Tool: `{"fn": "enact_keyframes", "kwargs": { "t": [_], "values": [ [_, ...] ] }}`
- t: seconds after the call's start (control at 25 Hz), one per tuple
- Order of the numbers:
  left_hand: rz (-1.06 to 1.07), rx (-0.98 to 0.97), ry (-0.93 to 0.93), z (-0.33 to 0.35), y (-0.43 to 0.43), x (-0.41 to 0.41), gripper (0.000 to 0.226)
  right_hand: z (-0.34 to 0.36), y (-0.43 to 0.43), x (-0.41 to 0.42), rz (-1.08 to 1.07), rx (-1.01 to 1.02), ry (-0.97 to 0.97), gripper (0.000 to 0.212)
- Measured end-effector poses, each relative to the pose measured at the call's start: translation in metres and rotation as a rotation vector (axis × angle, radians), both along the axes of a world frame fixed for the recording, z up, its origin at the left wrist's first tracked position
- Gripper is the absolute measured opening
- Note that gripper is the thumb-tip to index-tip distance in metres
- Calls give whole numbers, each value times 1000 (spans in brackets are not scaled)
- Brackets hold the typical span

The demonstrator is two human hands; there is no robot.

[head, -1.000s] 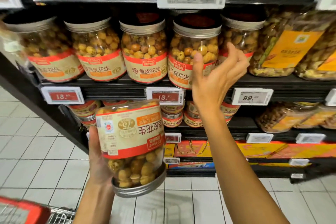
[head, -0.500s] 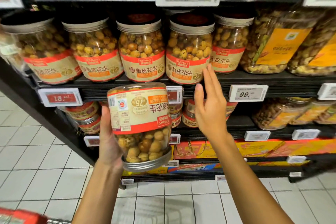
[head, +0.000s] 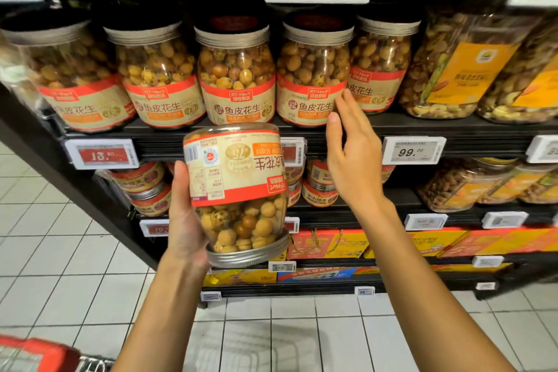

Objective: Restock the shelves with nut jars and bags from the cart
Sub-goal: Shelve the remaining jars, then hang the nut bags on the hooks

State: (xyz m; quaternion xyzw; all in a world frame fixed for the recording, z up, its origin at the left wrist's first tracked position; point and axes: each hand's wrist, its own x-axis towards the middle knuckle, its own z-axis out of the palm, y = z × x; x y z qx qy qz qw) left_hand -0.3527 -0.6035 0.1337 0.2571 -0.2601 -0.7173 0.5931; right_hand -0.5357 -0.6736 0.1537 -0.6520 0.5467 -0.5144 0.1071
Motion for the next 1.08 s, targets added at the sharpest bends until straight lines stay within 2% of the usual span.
{"fn": "enact_keyframes", "kwargs": {
  "t": [0.08,0.16,0.2,0.24,0.36,0.4,0.44,0.52,0.6,0.68,0.72,0.76,0.8,0.84,0.88,0.96,1.08],
  "values": [
    [1,11,0,4,1,-2,71,-1,18,1,-15,-83,-103,38],
    [32,71,-26,11,3,-5,68,-3,44,2,90,-171,-127,35],
    [25,112,-51,14,4,-6,69,-5,55,-2,171,-213,-46,35],
    [2,159,-75,19,4,-7,71,-7,63,-8,243,-247,113,39],
    [-101,285,-134,36,15,-12,72,-11,67,-26,412,-294,692,80],
    [-101,308,-205,38,19,-14,64,-11,65,-28,461,-294,752,89],
    [-73,314,-295,38,24,-18,53,-9,62,-26,515,-297,732,92],
    [-39,315,-462,37,30,-21,44,-5,58,-23,602,-338,634,87],
    [-132,329,-599,46,32,-21,58,-1,53,-23,670,-310,483,87],
    [-151,267,-961,48,29,-17,79,-1,56,-24,673,-133,251,97],
    [-51,201,-1184,44,26,-13,81,-2,62,-24,635,-20,115,97],
    [153,121,-1364,39,24,-11,76,-2,67,-22,597,101,-31,93],
    [375,35,-1359,33,22,-8,63,-3,69,-21,580,215,-176,89],
    [488,-26,-1191,30,23,-7,50,-3,69,-20,585,326,-320,87],
    [479,-69,-1011,28,23,-6,42,-2,68,-20,609,434,-459,90],
    [288,-110,-822,25,19,-10,54,1,63,-22,703,608,-677,98],
    [22,-208,-744,25,15,-24,78,8,59,-21,844,680,-755,93]
  ]
}}
